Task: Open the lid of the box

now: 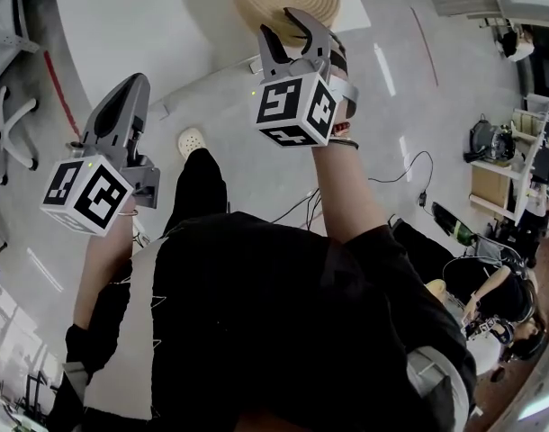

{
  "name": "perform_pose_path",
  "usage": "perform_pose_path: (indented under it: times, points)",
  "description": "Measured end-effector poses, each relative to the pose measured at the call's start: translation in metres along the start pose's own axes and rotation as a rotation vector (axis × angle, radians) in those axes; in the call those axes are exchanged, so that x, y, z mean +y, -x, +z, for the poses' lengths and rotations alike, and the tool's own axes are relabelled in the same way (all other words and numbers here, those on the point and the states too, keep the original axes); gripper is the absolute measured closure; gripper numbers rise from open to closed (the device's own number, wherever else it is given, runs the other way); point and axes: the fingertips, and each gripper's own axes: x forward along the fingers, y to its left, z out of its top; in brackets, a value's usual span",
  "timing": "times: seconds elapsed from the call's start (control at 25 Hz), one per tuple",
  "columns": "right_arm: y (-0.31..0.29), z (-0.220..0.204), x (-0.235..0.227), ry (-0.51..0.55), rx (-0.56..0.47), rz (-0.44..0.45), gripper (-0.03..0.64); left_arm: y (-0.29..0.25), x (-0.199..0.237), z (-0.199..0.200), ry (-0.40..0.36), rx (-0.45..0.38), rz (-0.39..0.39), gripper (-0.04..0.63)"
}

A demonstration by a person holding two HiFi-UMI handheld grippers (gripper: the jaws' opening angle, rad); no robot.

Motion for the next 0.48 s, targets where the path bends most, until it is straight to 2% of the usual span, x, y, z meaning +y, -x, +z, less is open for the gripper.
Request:
perform_pose_path:
  times: [0.04,0.16,0.48]
  points:
    - [-0.0008,-0.0002,-0.0010,0.009,0.002,-0.011,0.461,0.0010,0.0004,0.0000,-0.001,-0.003,0.000,0.584]
    - [-0.0012,-0.0005,-0.0011,0.016,0.013,-0.021,0.463,0.0043,0.0029,-0.0024,0.004,-0.005,0.005,0.584]
    - [-0.0001,0.0020,-0.0006,-0.001,0.026,0.019,0.471,0.0067,0.0004,-0.0029,-0.010,0.001,0.001,0.584]
